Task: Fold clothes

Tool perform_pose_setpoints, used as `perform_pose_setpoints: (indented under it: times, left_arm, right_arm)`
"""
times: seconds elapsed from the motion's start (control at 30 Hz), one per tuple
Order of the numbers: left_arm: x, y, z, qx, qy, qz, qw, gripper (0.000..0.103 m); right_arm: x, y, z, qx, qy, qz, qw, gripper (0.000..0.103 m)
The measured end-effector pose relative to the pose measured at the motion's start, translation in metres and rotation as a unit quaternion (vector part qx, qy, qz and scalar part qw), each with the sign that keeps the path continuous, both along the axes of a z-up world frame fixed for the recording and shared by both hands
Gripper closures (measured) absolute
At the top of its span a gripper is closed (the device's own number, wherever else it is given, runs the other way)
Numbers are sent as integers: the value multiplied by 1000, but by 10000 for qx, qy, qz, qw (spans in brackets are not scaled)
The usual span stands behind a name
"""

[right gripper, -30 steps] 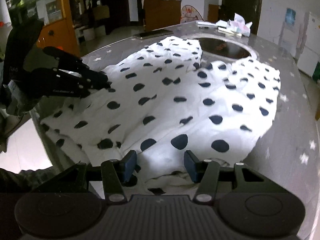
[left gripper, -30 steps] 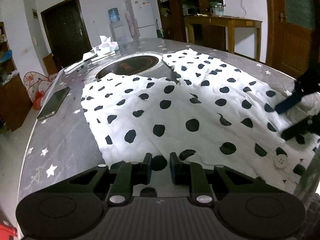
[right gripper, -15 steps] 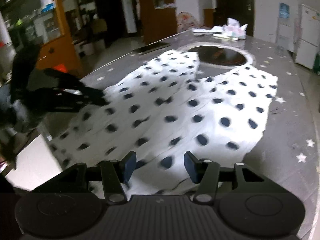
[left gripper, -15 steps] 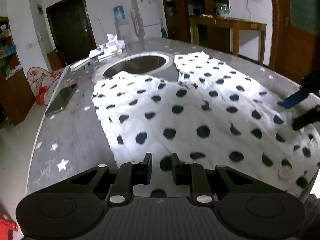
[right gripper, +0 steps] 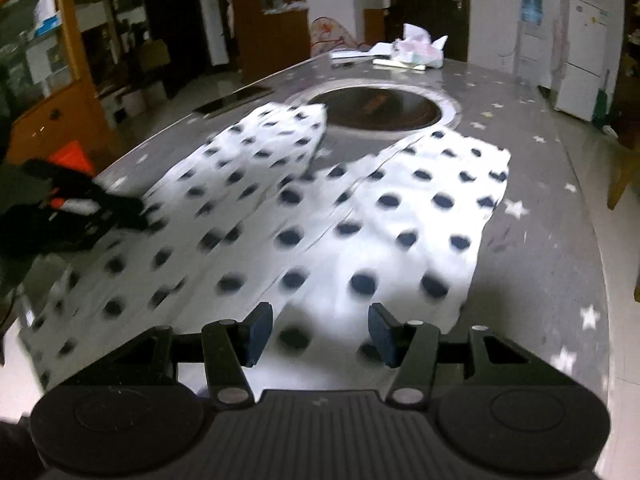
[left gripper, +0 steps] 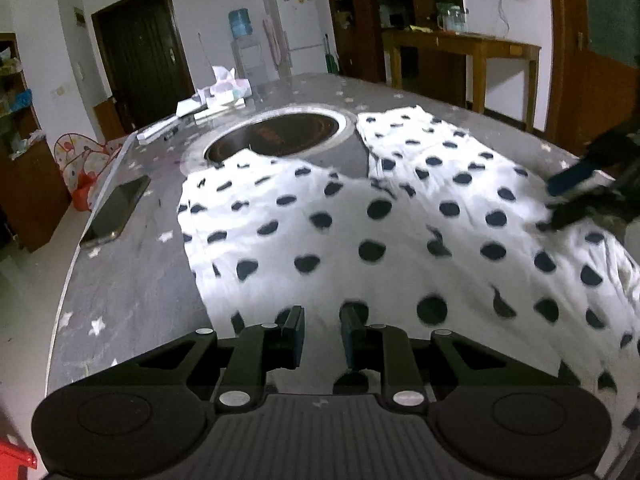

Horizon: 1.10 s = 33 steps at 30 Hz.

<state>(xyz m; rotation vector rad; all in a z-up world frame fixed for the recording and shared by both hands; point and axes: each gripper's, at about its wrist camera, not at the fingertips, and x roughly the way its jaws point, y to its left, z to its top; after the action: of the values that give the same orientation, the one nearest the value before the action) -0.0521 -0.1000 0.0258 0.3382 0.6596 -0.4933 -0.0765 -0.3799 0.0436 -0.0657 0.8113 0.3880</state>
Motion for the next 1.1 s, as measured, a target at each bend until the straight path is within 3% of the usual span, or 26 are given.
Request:
perform_pose_setpoints:
  times: [0.23,0.33,0.43,0.73,0.9,1.1]
  left_arm:
    - [14,-5,-11,64,124,51,9999,79]
    - [15,-2,-11,38,129,45,9999,73]
    - [18,-1,-10,-6,162,63,9998,73]
    - [32,-2,-5,21,212,70,9997,72]
    - [60,0,0,18,163,304,9994,72]
    - [125,-11,11,-41,38,607,9981,72]
  right_arm:
    - [55,-12,-19,-33,111,-430,9990,51]
    - [65,-21,-19,-63,58,-545,9985,51]
    - [77,-31,-14,181,60,-652,9977,51]
    - [133,-32,-22,-164,48,-760,9970,51]
    - [145,-40,-22,-18,-10,-923,9957,51]
    - [164,-42,-21,-20,-47,-960,9954,51]
